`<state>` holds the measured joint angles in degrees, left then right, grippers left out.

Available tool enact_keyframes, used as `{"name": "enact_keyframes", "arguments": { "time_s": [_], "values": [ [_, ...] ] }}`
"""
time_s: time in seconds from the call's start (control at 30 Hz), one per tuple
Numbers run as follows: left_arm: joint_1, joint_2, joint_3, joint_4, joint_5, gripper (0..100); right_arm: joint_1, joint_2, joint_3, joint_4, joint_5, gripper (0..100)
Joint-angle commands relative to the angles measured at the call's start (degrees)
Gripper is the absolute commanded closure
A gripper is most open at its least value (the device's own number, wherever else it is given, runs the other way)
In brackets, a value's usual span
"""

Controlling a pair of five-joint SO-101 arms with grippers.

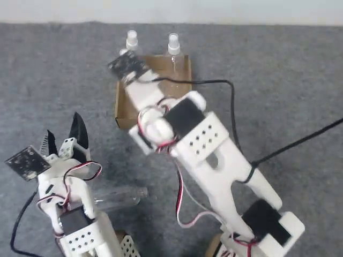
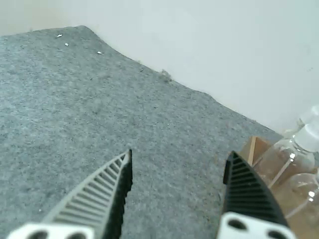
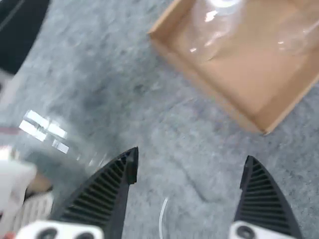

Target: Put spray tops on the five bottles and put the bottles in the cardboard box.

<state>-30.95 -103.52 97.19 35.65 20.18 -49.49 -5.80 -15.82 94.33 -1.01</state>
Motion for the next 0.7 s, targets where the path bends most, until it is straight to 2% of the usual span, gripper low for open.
{"name": "enact_keyframes", "arguments": {
  "time_s": [0.0,0.3,0.47,0.67],
  "values": [
    [-0.09,0.44,-1.36,-1.85,0.0,72,-5.05,-5.32,-1.14,4.62,4.66,72.3],
    [-0.44,0.44,-1.36,-1.85,0.0,72,-10.07,-6.46,-1.05,8.22,10.2,72.1],
    [-5.54,0.44,-2.59,-1.67,0.18,72,-12.7,-6.29,3.34,7.52,14.07,72.0],
    [-9.85,0.44,-3.38,-1.85,5.1,72,-15.16,-6.11,9.49,-0.13,15.56,72.0]
  ]
}}
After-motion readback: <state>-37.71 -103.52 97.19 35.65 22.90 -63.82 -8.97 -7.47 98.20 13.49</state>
